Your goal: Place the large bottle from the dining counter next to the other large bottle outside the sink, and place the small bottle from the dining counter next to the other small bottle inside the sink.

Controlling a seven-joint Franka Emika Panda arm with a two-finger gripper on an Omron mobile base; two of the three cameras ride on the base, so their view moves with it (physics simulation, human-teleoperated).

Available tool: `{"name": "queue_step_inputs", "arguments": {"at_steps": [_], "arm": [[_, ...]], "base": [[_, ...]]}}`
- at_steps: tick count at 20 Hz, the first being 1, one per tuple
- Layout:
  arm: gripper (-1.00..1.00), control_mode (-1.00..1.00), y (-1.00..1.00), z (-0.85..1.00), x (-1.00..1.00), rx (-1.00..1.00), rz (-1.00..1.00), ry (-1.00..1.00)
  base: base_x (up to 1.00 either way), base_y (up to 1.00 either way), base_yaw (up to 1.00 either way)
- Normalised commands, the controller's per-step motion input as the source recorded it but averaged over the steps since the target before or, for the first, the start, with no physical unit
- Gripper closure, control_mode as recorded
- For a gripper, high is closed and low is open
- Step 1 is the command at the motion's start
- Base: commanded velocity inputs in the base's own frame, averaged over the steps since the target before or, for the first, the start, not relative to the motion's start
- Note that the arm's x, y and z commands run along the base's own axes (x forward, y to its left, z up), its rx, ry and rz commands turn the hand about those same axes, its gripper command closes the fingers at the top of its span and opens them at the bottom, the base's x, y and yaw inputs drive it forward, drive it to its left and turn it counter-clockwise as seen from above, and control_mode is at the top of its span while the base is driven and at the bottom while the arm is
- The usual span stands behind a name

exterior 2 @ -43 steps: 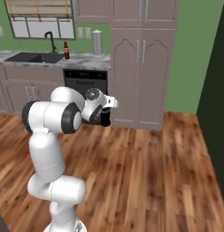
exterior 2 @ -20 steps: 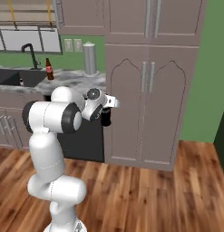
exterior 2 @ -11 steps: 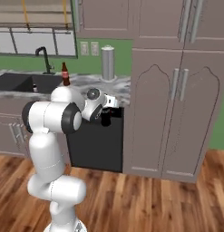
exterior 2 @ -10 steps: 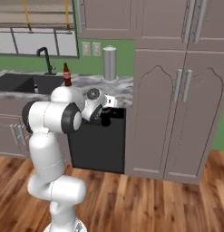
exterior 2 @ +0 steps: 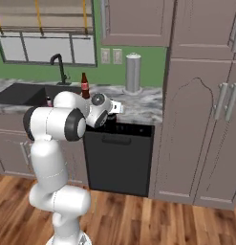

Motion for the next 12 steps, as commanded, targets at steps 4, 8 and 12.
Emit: {"name": "queue_step_inputs", "arguments": {"at_steps": [4,8,12], "arm": [[1.00,1.00,0.00,0.00,0.00,0.00,0.00,0.00],[1.00,1.00,0.00,0.00,0.00,0.00,0.00,0.00],[1.00,1.00,0.00,0.00,0.00,0.00,0.00,0.00]], "base": [[0.44,0.57,0.00],[0.42,0.57,0.00],[0.43,0.59,0.00]]}}
